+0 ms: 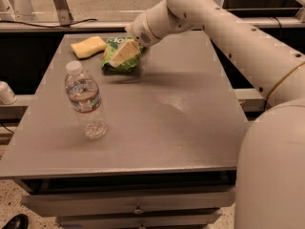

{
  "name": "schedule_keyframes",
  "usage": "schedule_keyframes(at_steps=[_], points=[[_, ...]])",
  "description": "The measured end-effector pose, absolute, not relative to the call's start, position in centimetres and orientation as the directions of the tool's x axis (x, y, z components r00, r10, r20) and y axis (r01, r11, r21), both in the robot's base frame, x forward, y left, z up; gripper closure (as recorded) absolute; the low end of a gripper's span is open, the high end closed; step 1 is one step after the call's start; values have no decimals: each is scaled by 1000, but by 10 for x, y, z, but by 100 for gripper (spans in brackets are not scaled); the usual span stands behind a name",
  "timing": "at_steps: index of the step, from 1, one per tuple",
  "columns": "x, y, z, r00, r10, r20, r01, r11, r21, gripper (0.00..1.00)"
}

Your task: Move green rice chip bag near sponge

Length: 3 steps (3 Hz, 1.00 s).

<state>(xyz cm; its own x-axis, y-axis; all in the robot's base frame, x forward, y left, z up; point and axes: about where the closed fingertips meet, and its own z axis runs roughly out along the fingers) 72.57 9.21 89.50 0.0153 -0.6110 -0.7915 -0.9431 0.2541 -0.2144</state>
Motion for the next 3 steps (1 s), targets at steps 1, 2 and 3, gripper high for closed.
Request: schedule_keyframes(at_steps=[1, 2, 3], points=[[709, 80, 902, 48, -614, -788, -948, 221, -230, 0], [692, 31, 918, 73, -613, -787, -950, 197, -242, 0], [677, -26, 931, 110, -605, -789, -956, 154, -251, 0]])
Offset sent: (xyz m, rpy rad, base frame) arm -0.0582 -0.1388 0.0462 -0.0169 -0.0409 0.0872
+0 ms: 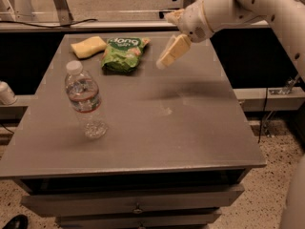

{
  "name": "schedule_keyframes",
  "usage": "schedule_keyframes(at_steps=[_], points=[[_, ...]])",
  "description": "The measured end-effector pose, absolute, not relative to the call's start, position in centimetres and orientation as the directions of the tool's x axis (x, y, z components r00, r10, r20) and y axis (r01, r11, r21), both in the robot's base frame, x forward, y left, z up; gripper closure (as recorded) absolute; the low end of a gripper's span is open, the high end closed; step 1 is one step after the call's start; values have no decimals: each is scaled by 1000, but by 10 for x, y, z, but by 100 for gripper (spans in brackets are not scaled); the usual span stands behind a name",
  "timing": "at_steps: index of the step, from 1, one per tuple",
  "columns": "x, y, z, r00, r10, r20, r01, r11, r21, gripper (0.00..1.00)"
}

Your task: Move green rice chip bag near sponge

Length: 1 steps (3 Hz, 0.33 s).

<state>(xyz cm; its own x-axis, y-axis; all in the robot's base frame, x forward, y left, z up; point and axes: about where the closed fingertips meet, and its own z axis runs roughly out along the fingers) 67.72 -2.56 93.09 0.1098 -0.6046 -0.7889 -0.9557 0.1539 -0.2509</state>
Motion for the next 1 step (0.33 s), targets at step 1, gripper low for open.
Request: schedule_keyframes(at_steps=[1], points=[[666, -91, 939, 97, -639, -763, -956, 152, -249, 0]])
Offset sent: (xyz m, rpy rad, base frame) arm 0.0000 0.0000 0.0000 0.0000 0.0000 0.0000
